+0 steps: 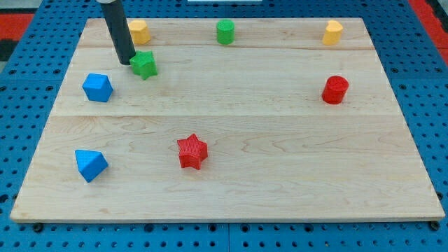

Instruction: Push the green star towards the center of the board

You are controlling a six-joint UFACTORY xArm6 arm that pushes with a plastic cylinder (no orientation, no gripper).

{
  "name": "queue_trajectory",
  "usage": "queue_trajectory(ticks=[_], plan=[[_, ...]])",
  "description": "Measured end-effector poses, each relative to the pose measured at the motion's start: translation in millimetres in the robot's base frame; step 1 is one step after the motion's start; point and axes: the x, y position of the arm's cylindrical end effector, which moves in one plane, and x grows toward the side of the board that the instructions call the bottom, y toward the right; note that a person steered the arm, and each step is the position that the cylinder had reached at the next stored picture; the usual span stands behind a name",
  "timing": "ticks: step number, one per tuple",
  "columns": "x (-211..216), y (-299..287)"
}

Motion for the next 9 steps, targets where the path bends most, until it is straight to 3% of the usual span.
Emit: queue_trajectory(ticks=[4, 7, 8, 9], plan=[[39.5, 74.6], [102.5, 165.2], [107.5, 177.1], [94.3, 147.5]])
